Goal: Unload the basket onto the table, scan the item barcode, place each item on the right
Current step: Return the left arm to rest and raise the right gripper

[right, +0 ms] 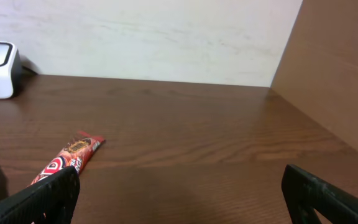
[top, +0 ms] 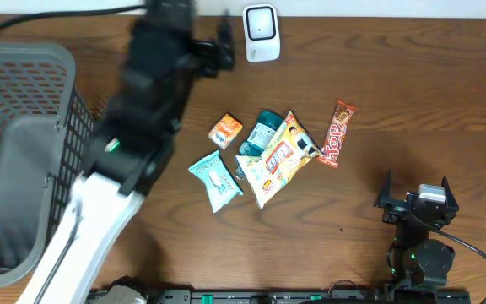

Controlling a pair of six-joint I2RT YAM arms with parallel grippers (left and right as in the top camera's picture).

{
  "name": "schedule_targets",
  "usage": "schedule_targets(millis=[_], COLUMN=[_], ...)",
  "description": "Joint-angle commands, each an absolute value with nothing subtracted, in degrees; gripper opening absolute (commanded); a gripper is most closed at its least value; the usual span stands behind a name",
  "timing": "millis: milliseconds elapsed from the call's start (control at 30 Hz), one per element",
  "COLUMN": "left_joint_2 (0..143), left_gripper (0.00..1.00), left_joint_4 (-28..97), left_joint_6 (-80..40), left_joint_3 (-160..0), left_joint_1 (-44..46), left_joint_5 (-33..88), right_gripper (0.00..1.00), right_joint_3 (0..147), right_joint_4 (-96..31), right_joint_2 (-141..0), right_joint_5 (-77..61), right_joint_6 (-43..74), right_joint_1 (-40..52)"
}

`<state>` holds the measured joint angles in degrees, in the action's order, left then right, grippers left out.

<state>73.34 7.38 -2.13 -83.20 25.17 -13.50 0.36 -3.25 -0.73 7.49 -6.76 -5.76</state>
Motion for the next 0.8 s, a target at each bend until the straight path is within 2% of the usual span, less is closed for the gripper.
schedule_targets(millis=[0,233,333,567,767], left_joint_2=[68.2,58.5,55.3,48.7,40.5], left_gripper=[0.98,0.98,0.98,0.98,0.98], left_joint_4=[6.2,14.9,19.4,19.3,19.7], left_joint_6=[12.2,18.8,19.3,17.0,12.4], left_joint_3=[-83.6,-83.6,-83.5,-83.0,-79.0], left_joint_1=[25.0,25.0,25.0,25.0,25.0], left_joint_5=[-21.4,-31.2,-30.9,-30.4,-23.9], right_gripper=[0.99,0.99,0.99,0.99,0.99], right_joint_3=[0.3,0.3,0.3,0.3,0.3], right_joint_4=[-3.5,-3.5,-3.5,-3.5,-3.5], right_joint_2=[-0.6,-0.6,-0.6,-0.6,-0.6], right_joint_5=[7.8,7.8,7.8,7.8,7.8], right_joint_6=[-7.4,-7.4,-7.4,-7.4,-7.4], right_joint_1=[-5.5,-5.5,-5.5,-5.5,-5.5])
